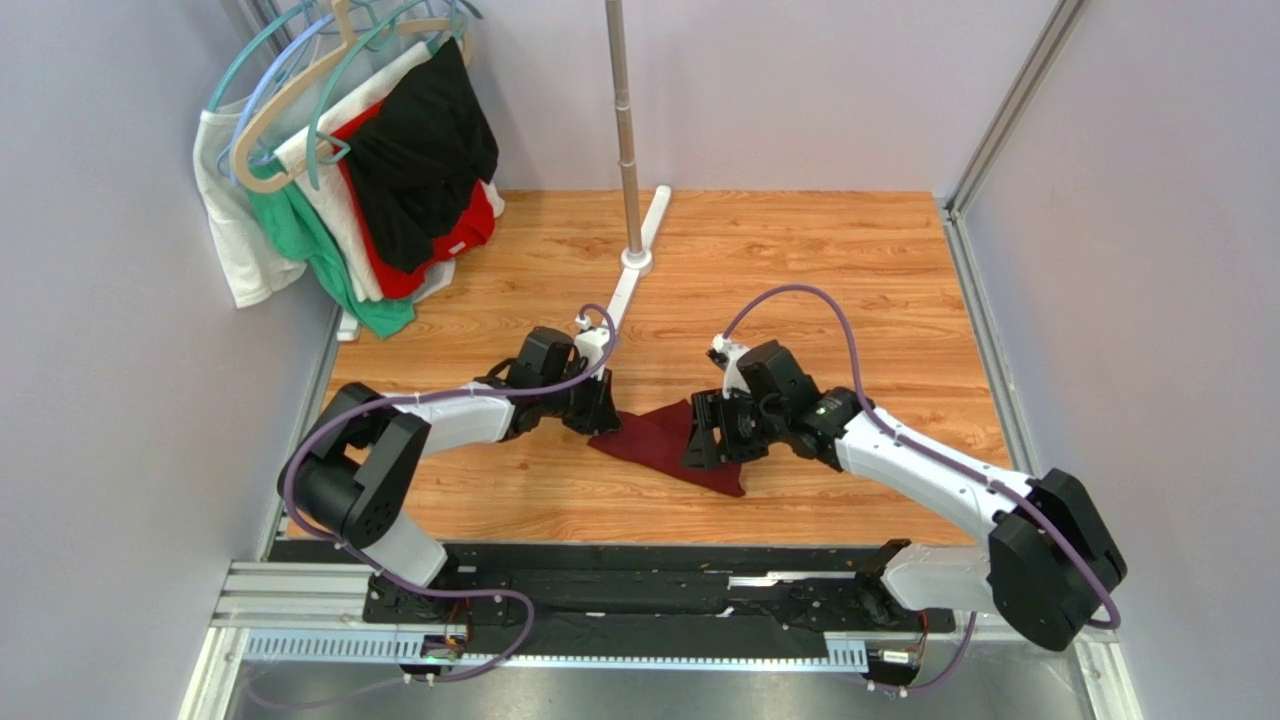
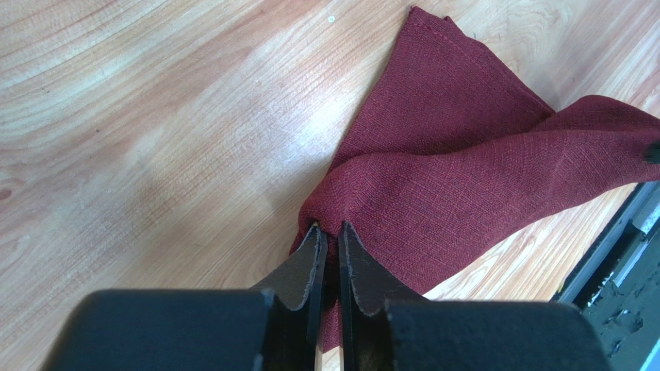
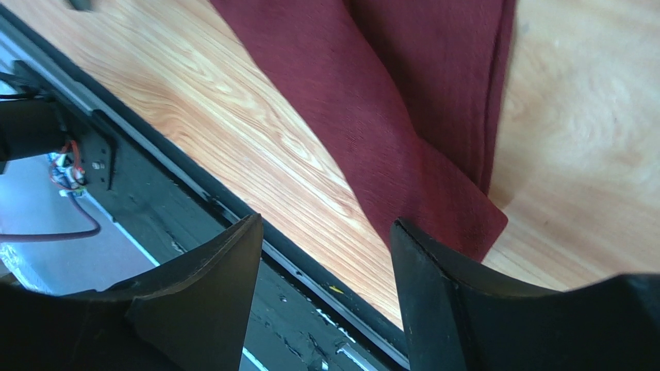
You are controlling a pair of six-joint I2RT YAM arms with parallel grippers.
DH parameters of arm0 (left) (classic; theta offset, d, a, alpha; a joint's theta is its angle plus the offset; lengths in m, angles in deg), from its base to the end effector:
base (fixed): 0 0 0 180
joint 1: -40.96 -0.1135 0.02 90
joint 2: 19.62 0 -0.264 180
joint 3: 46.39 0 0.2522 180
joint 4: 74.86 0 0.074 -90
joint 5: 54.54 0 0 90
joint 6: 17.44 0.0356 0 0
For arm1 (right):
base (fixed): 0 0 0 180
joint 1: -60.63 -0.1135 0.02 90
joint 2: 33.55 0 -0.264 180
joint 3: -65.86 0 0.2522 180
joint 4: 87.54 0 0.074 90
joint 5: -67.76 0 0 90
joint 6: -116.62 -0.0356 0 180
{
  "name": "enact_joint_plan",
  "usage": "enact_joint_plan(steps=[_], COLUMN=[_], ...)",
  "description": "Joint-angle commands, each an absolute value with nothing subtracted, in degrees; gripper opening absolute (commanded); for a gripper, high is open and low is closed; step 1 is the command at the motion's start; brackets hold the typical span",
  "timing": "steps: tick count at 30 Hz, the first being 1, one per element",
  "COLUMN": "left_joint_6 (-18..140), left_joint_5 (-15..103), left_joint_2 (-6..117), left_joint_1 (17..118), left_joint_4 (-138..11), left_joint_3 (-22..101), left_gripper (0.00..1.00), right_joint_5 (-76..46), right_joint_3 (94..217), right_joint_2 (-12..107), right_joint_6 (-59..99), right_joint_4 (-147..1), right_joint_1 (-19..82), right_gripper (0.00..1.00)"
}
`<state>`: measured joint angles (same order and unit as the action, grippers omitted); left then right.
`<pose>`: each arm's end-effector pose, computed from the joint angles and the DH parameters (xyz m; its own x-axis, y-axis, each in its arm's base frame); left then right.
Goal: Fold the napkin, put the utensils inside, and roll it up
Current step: Roll the napkin at the center of the board.
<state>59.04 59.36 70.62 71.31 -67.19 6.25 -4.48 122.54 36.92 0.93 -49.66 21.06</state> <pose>0.2481 -0.1620 0.1479 -0.7616 0.1983 -0.6170 0.5451 0.7109 -0.4444 0.1809 0.1635 0.2176 -0.8711 -0.1843 -0.4552 -0.4160 0.7696 0.4845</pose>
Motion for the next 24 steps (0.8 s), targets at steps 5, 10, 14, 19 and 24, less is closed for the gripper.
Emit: enact_joint_plan(steps=[5, 10, 14, 19, 24], left_joint_6=[61.22, 61.31, 61.57, 61.84, 62.63], left_joint_5=[59.54, 59.54, 59.36, 59.45, 60.33], left_joint_2=[71.35, 71.35, 71.79, 72.32, 73.98], left_joint_1=[71.1, 71.1, 71.1, 71.1, 71.1], left_joint_4=[-64.26, -64.09, -63.74, -63.39, -61.37], left_joint_3=[7.63, 7.72, 8.42, 8.95, 11.4], left_gripper=[0.11, 0.11, 0.11, 0.11, 0.11], right_joint_5=[-7.56, -7.56, -9.67, -9.76, -11.42], right_joint_3=[119.35, 117.69, 115.58, 114.95, 122.15], right_joint_2=[39.13, 42.73, 43.96, 42.56, 39.14], right_joint_6=[-2.65, -3.35, -4.23, -4.23, 2.17], right_joint_4=[-52.78, -52.86, -52.86, -52.69, -47.07], right_joint_1=[22.22, 22.49, 22.58, 22.58, 19.69], right_gripper=[0.65, 0.65, 0.65, 0.65, 0.65])
